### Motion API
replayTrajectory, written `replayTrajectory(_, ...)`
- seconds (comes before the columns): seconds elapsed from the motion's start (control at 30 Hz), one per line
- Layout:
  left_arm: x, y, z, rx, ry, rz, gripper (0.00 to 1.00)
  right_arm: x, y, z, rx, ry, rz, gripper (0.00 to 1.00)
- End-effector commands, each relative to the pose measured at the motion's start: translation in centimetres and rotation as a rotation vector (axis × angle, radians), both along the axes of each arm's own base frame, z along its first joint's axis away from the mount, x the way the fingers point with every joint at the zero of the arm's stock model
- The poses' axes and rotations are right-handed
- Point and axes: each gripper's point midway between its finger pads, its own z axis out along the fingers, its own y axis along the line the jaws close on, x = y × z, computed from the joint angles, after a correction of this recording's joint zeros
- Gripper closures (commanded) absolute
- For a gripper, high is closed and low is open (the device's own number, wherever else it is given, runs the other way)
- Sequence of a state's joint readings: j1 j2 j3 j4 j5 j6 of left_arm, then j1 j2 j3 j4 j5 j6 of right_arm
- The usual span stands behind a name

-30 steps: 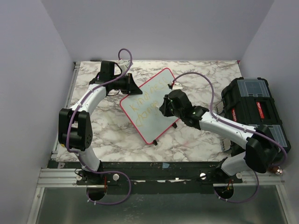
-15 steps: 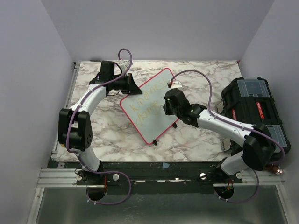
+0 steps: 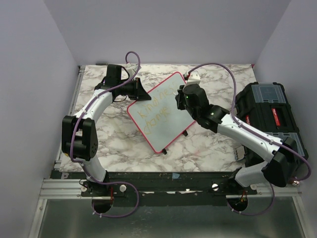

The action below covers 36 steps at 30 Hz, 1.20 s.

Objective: Write a sentence on the whiteboard

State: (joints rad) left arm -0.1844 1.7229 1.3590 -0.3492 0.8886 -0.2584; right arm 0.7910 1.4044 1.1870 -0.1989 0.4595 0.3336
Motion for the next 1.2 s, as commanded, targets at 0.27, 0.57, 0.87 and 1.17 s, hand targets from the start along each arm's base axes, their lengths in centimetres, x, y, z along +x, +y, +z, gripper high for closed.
replayTrajectory(0.27, -0.5, 0.3, -1.4, 0.084, -0.057, -0.019, 1.0, 0.2, -1.1, -2.6, 0.047, 0.074, 0.009, 0.99)
replayTrajectory(0.57, -0.4, 0.3, -1.5, 0.085, -0.055, -0.018, 1.0, -0.3, -0.5, -4.8, 0.041, 0.137, 0.067, 0.99)
replayTrajectory(0.87, -0.3, 0.3, -1.6, 0.086, -0.054, -0.018, 1.0, -0.2, 0.1, -5.8, 0.04, 0.168, 0.084, 0.99)
replayTrajectory(1.17, -0.3, 0.3, -1.7, 0.085, -0.049, -0.02, 1.0, 0.8, -0.3, -6.3, 0.034, 0.18, 0.047, 0.99)
